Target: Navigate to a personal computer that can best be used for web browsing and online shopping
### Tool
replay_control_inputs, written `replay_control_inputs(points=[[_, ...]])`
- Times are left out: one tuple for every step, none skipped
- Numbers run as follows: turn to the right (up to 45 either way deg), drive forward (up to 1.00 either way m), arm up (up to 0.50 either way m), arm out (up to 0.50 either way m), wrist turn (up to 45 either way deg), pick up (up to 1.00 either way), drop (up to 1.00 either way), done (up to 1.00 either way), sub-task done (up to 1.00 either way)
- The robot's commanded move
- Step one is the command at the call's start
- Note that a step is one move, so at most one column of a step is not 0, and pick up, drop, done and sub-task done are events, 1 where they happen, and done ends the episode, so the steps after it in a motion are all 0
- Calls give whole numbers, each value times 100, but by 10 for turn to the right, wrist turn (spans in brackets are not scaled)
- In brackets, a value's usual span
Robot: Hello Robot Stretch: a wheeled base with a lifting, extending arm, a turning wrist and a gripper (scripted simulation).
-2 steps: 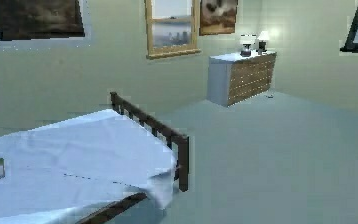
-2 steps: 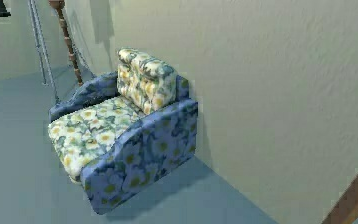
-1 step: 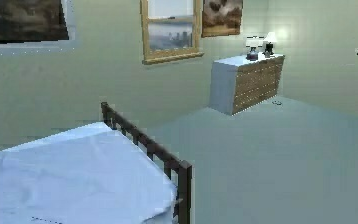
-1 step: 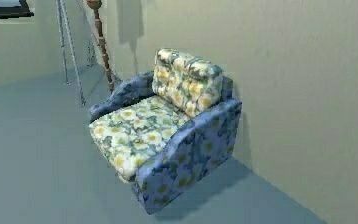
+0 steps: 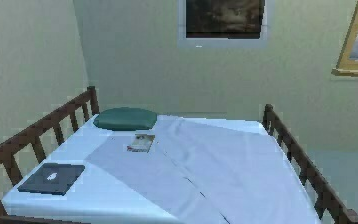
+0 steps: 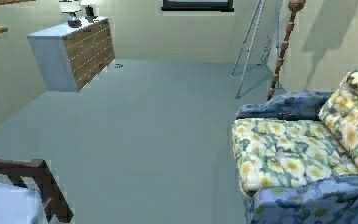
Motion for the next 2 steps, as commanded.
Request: replay_control_inputs(points=[[-270, 0, 0, 0, 0, 0, 0, 0, 0], [0, 30, 0, 0, 0, 0, 0, 0, 0]])
